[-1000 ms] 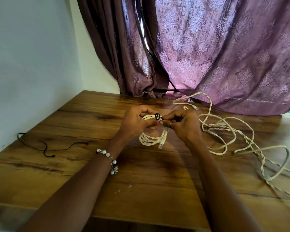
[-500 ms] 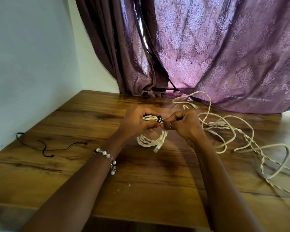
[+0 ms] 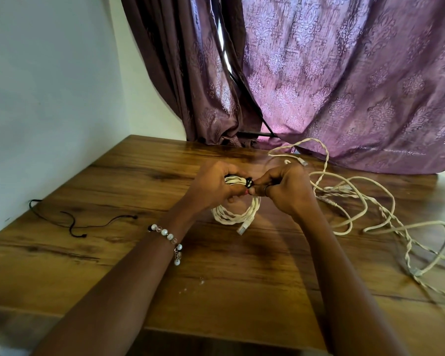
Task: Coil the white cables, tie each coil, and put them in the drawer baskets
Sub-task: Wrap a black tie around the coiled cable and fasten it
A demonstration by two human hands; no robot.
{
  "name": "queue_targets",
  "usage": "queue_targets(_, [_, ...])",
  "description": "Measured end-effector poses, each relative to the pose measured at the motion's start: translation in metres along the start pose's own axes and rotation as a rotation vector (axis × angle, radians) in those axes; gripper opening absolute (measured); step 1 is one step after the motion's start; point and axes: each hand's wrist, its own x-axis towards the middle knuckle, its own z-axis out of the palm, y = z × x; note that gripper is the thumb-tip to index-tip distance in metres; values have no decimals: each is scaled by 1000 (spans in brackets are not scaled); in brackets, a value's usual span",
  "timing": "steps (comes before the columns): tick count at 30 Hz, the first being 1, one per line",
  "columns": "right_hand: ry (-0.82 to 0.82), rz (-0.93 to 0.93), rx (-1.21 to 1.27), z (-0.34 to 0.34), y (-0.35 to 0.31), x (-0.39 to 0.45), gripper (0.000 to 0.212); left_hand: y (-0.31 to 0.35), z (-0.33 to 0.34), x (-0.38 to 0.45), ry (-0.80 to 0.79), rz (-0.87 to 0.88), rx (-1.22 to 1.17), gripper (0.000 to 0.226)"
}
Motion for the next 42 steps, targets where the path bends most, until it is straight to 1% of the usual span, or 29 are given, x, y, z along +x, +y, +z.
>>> queue_targets(4, [5,-44,-30,-1,-2,-2,12,0,-1,0,3,12,-15,30])
queue_targets(8, [-6,-15,41,0,-4,-2,26,-4,-1,1,0,-12,-49,31])
queue_targets(13, [20,-115,-25,1,-3,-1,35,-3,-4,2,-26,-44,-77,34])
queue_targets(15, [15,-127,-31,2,-2,-1,32,-1,-5,1,-31,-44,-90,34])
queue_targets(18, [13,-199,-97,1,1,0,19,-1,-5,1,-23,-80,-141,35])
queue_targets(19, [18,-209,-101,1,1,1,18,-1,-5,1,-20,-93,-156,35])
queue_targets(27, [-9,-281,-122,0,5,1,15,1,-5,1,2,-150,-140,31])
queue_targets(34, [28,-413,-185,3,4,1,14,5,-7,-1,18,-191,-138,27])
queue_targets(38, [20,-391,-127,3,5,1,13,7,-9,-3,-16,-190,-152,29])
queue_targets(42, [-23,-255,-55,2,4,0,35,8,-11,-5,-41,-177,-160,32])
